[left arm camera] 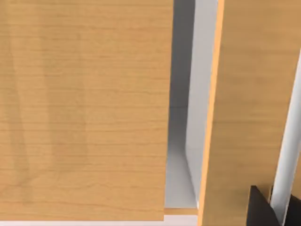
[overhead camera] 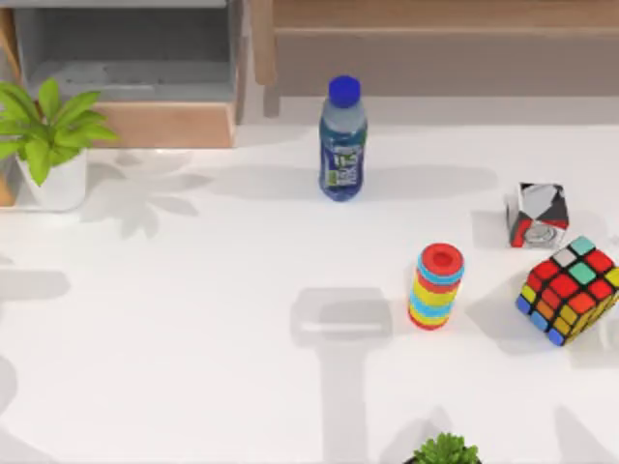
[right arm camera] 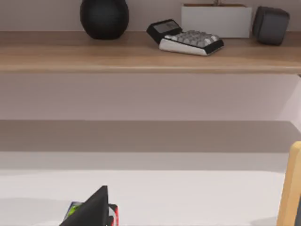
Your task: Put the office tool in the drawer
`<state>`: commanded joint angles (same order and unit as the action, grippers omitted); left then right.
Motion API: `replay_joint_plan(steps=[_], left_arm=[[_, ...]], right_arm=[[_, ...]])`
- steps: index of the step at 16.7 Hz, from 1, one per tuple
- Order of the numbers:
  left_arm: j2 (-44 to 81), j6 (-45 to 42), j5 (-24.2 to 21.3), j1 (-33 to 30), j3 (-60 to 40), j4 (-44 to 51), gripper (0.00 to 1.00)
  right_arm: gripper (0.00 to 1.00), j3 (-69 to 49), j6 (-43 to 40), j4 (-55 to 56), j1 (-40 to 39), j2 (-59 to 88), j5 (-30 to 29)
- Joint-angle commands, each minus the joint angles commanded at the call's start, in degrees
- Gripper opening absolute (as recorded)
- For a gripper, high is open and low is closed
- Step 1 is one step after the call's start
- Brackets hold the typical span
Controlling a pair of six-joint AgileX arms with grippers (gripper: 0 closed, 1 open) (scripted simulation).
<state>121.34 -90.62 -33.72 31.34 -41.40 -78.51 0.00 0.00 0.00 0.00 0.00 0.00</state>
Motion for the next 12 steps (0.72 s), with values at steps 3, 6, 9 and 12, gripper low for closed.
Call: replay_joint_plan(steps=[3, 6, 9, 12], left_arm=[[0.32, 0.04, 0.41, -0.42, -0.64, 0.46, 0.00], [0.86, 0.23, 0.65, -0.47, -1.29, 1.10, 0.00], [3.19, 0.40, 2.69, -2.19, -6.82, 3.85, 0.00], [5.85, 0.38, 4.75, -4.51, -13.05, 7.21, 0.00]], right_arm=[[1.00, 0.00, 0.00, 0.00, 0.00, 0.00, 0.00], [1.00, 0.00, 0.00, 0.00, 0.00, 0.00, 0.00], [1.00, 0.00, 0.00, 0.00, 0.00, 0.00, 0.00], [1.00, 0.00, 0.00, 0.00, 0.00, 0.00, 0.00]])
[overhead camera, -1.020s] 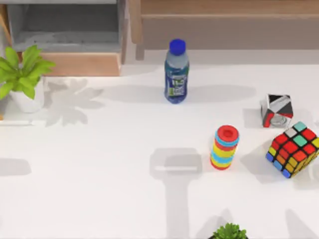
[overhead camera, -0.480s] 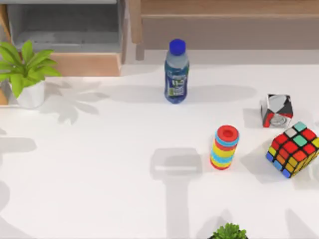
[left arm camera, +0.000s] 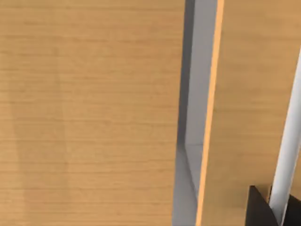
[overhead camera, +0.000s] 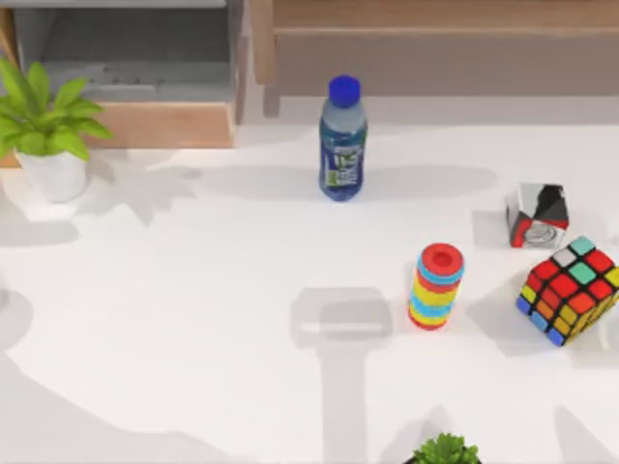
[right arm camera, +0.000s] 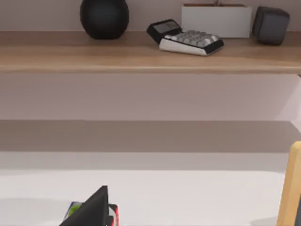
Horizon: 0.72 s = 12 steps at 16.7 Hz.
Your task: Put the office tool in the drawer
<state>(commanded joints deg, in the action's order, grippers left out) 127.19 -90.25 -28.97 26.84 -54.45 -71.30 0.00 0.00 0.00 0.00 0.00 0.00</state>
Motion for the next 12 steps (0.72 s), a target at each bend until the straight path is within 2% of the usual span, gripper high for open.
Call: replay_joint_plan(steps=[7, 12], left_arm=[[1.20, 0.14, 0.75, -0.60, -2.19, 1.67, 0.00], [5.76, 0.30, 3.23, -2.88, -12.74, 6.81, 0.00]], right_arm=[[1.00, 0.00, 0.00, 0.00, 0.00, 0.00, 0.00], [1.00, 0.00, 0.00, 0.00, 0.00, 0.00, 0.00]])
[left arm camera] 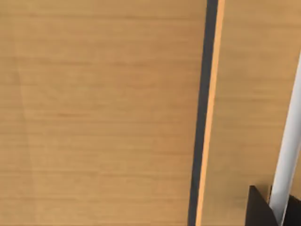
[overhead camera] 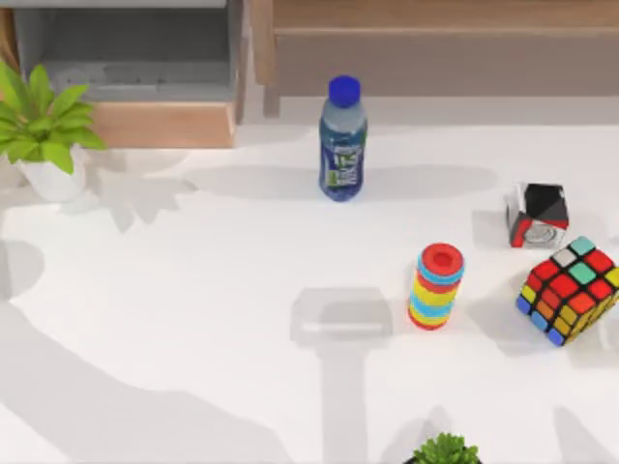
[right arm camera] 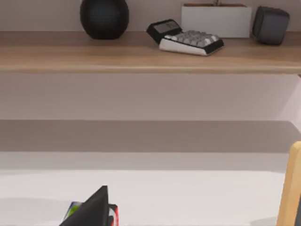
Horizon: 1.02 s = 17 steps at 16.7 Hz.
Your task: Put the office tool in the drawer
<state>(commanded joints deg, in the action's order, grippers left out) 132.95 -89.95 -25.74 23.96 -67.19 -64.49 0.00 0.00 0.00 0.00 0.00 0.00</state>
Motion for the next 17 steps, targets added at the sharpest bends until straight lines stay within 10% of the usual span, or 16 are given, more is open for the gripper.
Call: replay_joint_plan(steps=[7, 17], left_arm=[[2.32, -0.04, 1.14, -1.39, -4.62, 2.88, 0.00], [2.32, -0.04, 1.14, -1.39, -4.62, 2.88, 0.75]], right_arm=[[1.00, 0.00, 0.00, 0.00, 0.00, 0.00, 0.00], [1.00, 0.00, 0.00, 0.00, 0.00, 0.00, 0.00]])
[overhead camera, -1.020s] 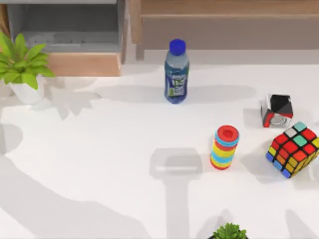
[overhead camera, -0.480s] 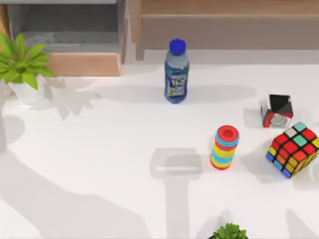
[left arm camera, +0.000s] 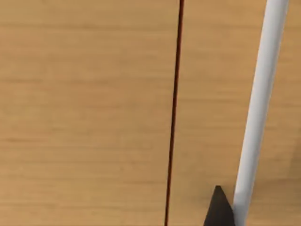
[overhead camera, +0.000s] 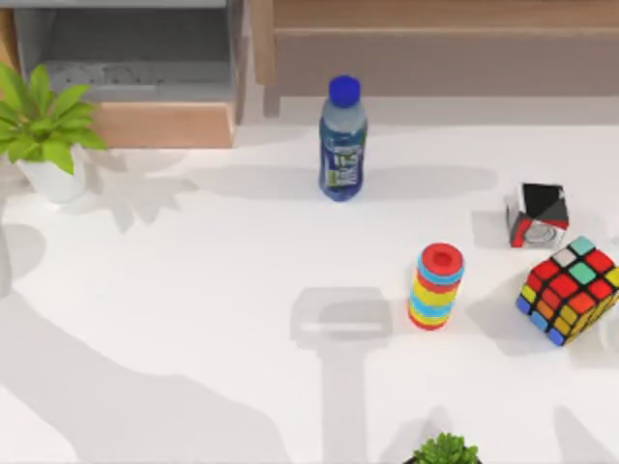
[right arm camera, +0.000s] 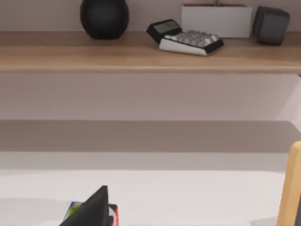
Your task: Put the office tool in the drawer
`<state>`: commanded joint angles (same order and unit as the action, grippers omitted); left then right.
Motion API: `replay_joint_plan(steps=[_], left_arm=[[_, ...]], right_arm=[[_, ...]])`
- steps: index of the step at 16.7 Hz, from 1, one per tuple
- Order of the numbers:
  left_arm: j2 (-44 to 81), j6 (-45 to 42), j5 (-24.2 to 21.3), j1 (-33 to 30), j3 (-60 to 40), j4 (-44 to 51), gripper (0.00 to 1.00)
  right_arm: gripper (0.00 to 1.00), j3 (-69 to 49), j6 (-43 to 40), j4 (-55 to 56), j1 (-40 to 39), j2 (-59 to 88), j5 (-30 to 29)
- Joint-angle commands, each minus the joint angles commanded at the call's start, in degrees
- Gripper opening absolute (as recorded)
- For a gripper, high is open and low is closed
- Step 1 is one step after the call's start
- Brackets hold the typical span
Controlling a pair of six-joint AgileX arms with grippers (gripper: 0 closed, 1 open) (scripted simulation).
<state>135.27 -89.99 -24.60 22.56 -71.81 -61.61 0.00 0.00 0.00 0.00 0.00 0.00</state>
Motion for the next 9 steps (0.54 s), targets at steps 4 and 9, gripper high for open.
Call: replay_joint_plan(steps=[4, 9], left_arm=[[0.00, 0.00, 0.00, 0.00, 0.00, 0.00, 1.00], [0.00, 0.00, 0.00, 0.00, 0.00, 0.00, 1.00]], right_arm=[[1.00, 0.00, 0.00, 0.00, 0.00, 0.00, 0.00], [1.00, 0.00, 0.00, 0.00, 0.00, 0.00, 0.00]])
